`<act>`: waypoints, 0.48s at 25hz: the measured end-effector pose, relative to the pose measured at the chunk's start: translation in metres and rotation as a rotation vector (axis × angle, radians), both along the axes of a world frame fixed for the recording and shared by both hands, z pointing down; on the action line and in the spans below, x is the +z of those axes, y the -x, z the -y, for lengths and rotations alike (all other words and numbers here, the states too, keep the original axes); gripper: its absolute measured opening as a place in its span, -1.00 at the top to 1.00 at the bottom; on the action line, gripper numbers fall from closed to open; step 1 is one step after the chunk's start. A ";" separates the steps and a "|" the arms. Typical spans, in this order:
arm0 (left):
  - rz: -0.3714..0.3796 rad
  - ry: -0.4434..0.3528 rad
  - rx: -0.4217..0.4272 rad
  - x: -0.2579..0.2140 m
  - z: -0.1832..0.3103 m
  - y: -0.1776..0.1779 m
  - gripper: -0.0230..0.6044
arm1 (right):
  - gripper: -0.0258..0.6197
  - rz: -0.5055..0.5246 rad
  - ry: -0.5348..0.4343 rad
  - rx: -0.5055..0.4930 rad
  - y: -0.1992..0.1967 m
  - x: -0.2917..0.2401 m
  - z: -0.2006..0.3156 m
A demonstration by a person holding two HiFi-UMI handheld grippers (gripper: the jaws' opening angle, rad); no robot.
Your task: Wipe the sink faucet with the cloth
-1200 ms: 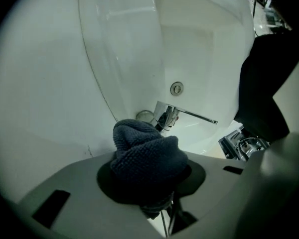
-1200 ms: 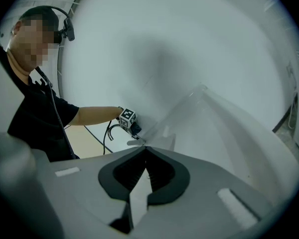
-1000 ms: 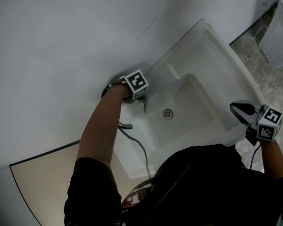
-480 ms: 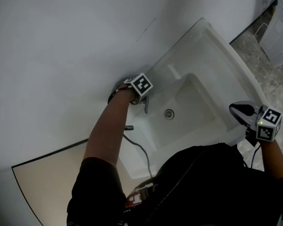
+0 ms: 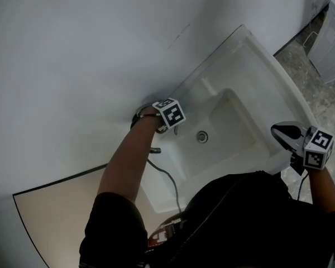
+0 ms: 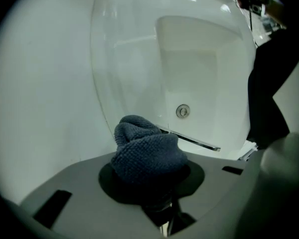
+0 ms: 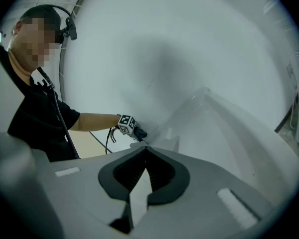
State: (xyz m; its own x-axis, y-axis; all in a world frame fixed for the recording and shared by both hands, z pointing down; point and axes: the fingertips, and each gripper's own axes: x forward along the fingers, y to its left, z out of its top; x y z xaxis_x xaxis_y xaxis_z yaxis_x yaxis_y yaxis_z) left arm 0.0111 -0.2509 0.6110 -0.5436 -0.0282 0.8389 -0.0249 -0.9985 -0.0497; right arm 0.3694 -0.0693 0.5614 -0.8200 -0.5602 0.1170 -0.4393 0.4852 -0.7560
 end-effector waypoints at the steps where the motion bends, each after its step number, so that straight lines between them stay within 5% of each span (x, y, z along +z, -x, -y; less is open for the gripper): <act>1: 0.019 0.003 0.055 0.000 -0.001 -0.001 0.61 | 0.92 0.001 -0.003 -0.005 0.002 -0.001 0.000; 5: 0.074 0.029 0.197 0.002 -0.010 -0.004 0.61 | 0.92 0.001 -0.012 -0.019 0.006 -0.006 -0.002; 12: 0.070 0.082 0.268 0.003 -0.042 -0.002 0.61 | 0.92 -0.020 -0.026 -0.034 0.007 -0.017 -0.006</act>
State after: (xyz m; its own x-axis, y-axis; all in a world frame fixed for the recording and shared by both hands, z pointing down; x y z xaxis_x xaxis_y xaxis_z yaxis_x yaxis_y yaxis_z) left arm 0.0133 -0.2087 0.6144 -0.5826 -0.1124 0.8049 0.2410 -0.9697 0.0391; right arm 0.3626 -0.0635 0.5447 -0.8361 -0.5354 0.1194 -0.4372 0.5190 -0.7345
